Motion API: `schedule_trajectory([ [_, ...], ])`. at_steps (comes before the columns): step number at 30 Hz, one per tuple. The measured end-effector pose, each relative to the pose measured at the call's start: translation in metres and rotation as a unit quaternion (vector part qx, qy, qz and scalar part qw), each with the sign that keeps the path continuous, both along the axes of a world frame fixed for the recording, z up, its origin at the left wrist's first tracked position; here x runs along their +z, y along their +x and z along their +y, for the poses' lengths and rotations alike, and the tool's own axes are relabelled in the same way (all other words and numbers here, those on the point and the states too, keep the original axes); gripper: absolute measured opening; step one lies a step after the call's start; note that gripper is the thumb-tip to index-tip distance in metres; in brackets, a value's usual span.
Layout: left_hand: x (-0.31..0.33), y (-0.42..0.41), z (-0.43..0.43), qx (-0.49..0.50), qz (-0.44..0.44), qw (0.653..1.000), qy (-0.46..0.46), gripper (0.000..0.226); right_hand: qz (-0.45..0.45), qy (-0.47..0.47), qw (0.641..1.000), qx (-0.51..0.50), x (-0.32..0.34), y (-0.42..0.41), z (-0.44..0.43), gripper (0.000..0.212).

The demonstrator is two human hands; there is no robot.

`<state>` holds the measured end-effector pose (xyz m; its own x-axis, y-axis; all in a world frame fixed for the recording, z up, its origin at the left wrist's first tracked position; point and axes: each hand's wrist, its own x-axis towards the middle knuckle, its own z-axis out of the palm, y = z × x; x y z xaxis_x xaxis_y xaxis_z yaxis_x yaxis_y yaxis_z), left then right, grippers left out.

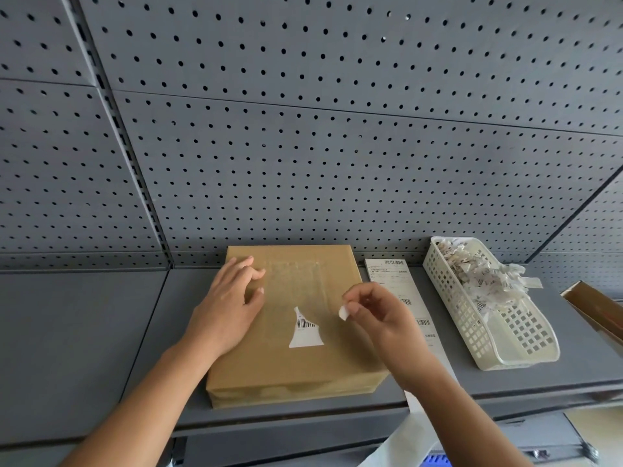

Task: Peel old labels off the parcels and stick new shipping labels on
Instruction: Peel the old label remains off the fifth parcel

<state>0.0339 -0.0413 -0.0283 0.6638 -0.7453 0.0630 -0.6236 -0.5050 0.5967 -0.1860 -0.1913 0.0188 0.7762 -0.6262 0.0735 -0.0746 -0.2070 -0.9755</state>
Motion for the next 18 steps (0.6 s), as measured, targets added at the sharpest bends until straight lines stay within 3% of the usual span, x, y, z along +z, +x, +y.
schedule_trajectory([
  [5,0.0,0.001,0.0,0.002,-0.001,1.0,0.003,0.036,-0.063,0.092,0.994,-0.016,0.013,-0.003,-0.004,0.009],
  [10,0.0,-0.001,0.0,0.001,-0.002,1.0,0.003,0.037,-0.098,0.101,0.99,-0.029,0.024,-0.003,-0.01,0.017],
  [15,0.0,0.0,0.0,0.001,0.003,1.0,-0.001,0.036,-0.077,0.082,0.993,-0.042,0.029,-0.007,-0.013,0.026],
  [18,-0.002,0.002,0.001,0.0,0.002,1.0,-0.002,0.036,-0.072,0.088,0.992,-0.049,0.031,-0.01,-0.017,0.02],
])
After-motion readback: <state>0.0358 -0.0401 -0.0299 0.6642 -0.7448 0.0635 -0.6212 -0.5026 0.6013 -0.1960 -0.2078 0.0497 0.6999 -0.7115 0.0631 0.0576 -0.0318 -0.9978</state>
